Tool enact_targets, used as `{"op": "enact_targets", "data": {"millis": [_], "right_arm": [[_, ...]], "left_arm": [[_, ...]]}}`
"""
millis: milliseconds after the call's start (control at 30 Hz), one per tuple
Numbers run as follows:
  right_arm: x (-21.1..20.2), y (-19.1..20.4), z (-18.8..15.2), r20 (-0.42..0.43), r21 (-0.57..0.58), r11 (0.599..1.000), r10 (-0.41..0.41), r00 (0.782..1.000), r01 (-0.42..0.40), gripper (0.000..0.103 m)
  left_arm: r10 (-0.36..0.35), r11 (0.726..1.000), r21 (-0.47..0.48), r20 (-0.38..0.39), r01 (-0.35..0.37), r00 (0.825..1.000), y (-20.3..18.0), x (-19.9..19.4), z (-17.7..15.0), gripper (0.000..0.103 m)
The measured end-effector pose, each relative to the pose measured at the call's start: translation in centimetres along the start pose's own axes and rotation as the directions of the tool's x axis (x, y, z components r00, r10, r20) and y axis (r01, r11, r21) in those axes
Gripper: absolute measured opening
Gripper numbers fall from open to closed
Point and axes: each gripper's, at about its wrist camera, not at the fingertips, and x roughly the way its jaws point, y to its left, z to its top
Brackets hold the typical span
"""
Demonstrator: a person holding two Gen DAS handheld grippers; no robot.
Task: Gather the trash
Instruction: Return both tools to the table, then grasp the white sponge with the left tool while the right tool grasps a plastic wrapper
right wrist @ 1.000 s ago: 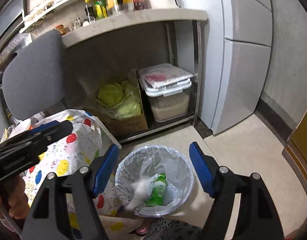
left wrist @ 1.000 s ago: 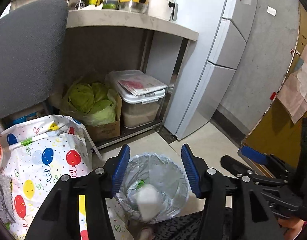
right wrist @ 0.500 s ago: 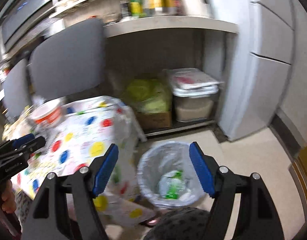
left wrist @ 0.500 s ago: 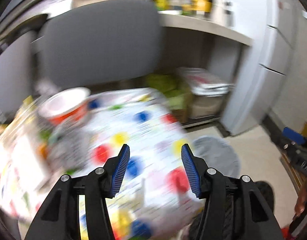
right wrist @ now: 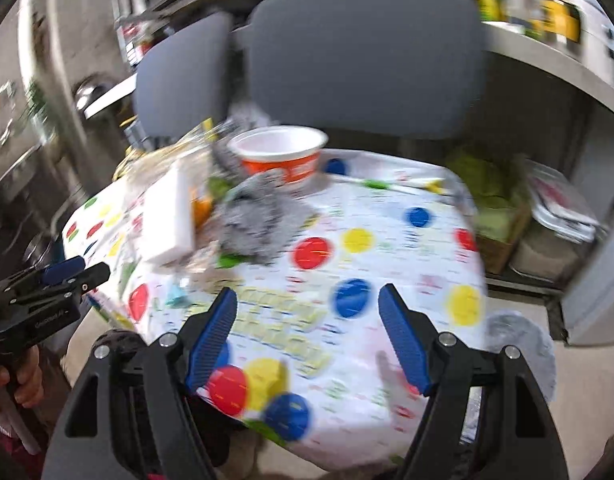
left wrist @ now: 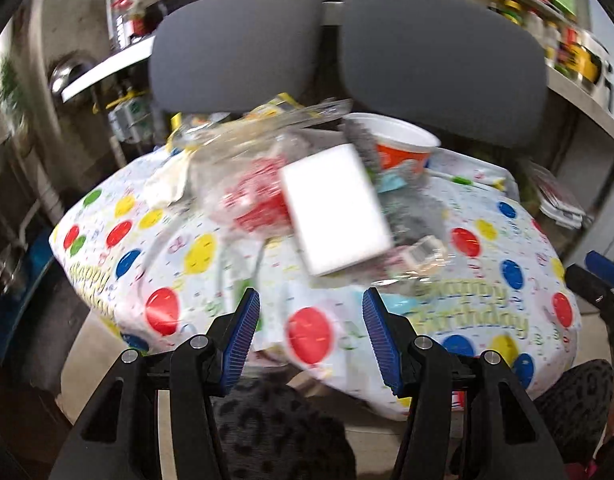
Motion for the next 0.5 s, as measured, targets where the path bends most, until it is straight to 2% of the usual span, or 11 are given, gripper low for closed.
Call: {"op": "enact_targets", "data": {"millis": [133, 267, 433, 500], "right_arm": [[2.1, 3.1, 0.6, 0.0, -0.048, 0.998, 0.026, 1.0, -0.026, 0.071], [4.5, 5.1, 1.7, -0.01, -0.058, 0.997, 0.049, 0.999, -0.05, 0.065], [8.6, 6.2, 2.8, -0.063, -0.052, 0.998, 0.04, 0.997, -0.044, 0.048], [10.5, 5.9, 2.8, -0.111, -0.003, 0.997, 0.076, 0.991, -0.077, 0.044]], "left_arm": [[0.005, 0.999, -0.035, 0.007, -0.004, 1.0, 1.9, 0.5, -0.5, 0.055], [0.026, 0.999, -0.038, 0.017, -0.025, 1.0, 3.0, 0.9, -0.4, 0.055], [0.027, 0.998, -0.056, 0.018, -0.026, 0.999, 4.2, 1.4, -0.2, 0.055], [0.024, 0.998, -0.056, 0.019, -0.023, 1.0, 4.2, 1.5, -0.1, 0.055]]}}
